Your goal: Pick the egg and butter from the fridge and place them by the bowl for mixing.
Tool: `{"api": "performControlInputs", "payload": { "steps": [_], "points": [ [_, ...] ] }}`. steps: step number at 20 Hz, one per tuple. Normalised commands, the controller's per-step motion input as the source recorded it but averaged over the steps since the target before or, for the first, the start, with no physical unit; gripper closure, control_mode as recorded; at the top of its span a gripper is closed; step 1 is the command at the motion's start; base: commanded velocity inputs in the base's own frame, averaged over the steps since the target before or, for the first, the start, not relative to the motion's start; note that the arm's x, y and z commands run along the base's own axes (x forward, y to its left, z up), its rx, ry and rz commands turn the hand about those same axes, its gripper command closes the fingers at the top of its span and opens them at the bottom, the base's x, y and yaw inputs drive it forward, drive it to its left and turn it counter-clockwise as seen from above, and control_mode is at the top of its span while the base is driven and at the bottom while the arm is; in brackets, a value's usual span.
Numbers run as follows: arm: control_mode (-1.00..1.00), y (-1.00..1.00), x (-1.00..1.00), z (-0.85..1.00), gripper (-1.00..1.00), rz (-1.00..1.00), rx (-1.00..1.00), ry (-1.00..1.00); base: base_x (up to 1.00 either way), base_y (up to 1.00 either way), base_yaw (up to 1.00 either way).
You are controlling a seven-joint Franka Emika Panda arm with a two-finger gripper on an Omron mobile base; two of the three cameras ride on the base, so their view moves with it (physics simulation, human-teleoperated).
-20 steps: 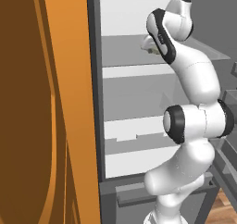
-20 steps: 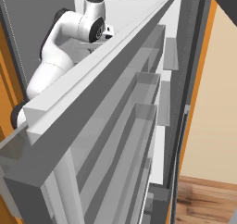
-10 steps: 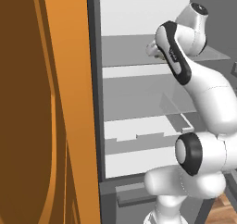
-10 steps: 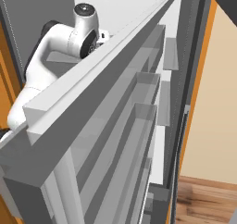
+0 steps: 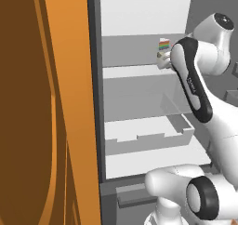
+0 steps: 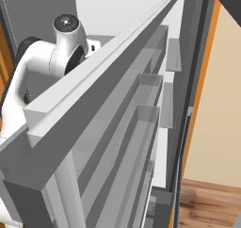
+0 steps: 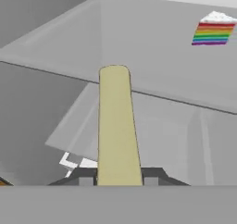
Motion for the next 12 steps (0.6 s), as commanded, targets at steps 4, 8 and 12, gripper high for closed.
{"api": "performControlInputs", "payload": {
  "steps": [4, 8, 12],
  "points": [
    [-1.00, 0.00, -1.00, 0.01, 1.00, -0.07, 0.00, 0.00, 0.00, 0.00, 0.00],
    [-1.00, 0.00, -1.00, 0.01, 1.00, -0.13, 0.05, 0.03, 0.00, 0.00, 0.00],
    [-1.00, -0.03, -1.00, 0.00, 1.00, -0.20, 0.11, 0.04, 0.00, 0.00, 0.00]
  ]
}}
